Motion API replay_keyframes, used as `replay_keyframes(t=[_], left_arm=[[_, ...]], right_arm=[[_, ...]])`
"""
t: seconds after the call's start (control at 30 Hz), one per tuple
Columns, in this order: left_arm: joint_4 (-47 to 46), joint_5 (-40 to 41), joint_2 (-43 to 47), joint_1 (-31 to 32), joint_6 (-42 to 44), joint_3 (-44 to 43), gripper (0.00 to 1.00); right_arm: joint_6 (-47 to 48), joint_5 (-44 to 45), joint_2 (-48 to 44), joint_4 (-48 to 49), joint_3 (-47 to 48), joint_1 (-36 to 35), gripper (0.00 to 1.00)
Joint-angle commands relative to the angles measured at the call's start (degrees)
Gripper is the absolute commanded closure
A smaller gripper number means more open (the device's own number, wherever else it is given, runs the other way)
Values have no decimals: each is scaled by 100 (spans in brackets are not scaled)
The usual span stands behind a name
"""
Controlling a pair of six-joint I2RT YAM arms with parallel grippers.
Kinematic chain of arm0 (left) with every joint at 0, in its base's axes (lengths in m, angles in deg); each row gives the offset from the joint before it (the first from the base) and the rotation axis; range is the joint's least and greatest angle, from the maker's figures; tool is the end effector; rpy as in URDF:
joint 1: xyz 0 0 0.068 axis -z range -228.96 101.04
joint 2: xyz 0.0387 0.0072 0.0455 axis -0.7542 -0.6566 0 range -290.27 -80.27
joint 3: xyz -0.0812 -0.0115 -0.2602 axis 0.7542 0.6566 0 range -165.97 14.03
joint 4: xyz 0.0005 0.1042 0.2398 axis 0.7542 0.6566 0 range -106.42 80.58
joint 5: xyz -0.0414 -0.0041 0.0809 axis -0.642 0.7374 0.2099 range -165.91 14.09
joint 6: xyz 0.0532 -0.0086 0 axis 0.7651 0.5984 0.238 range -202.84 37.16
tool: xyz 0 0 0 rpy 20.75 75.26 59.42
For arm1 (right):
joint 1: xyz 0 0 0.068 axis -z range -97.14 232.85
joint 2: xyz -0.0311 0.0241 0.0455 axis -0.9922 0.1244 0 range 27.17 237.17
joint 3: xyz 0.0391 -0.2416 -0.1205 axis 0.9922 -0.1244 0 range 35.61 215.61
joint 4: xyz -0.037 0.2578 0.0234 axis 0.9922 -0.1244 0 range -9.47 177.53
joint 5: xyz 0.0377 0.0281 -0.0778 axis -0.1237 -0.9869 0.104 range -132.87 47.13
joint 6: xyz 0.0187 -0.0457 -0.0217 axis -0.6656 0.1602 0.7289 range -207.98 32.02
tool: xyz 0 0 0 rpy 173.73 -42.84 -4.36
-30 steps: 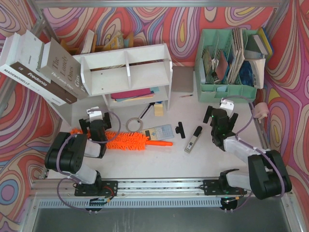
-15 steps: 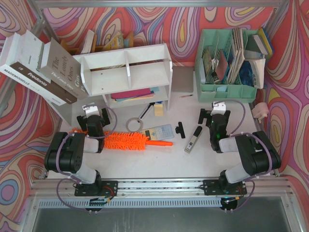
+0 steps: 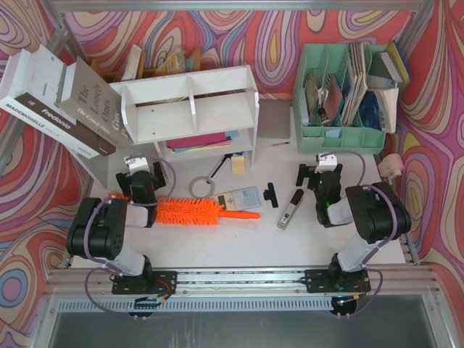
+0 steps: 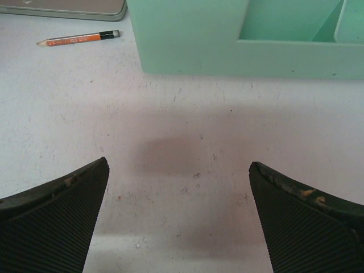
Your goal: Dust the bookshelf with a duster
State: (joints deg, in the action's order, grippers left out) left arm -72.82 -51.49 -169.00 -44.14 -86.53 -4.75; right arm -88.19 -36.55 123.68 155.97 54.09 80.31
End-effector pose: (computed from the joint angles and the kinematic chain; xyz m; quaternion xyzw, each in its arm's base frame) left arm 0.2584 -0.0071 0.1430 -0.1233 0.7691 0.1209 0.6154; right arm 0.2673 0.0078 0.1302 0.0200 0.7631 -0.0266 0.6454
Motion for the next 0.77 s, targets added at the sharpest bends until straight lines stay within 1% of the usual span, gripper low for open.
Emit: replay_keyframes(t=[0.0, 0.23, 0.73], left_arm=[[110, -58, 56, -42, -55, -106, 2], [251, -69, 46, -42, -52, -179, 2], [251, -78, 43, -42, -44, -178, 2]], right_arm=[[39, -38, -10, 224, 86, 39, 1], [36, -38, -17, 223, 87, 42, 1], [30, -58, -14, 190, 100, 36, 1]])
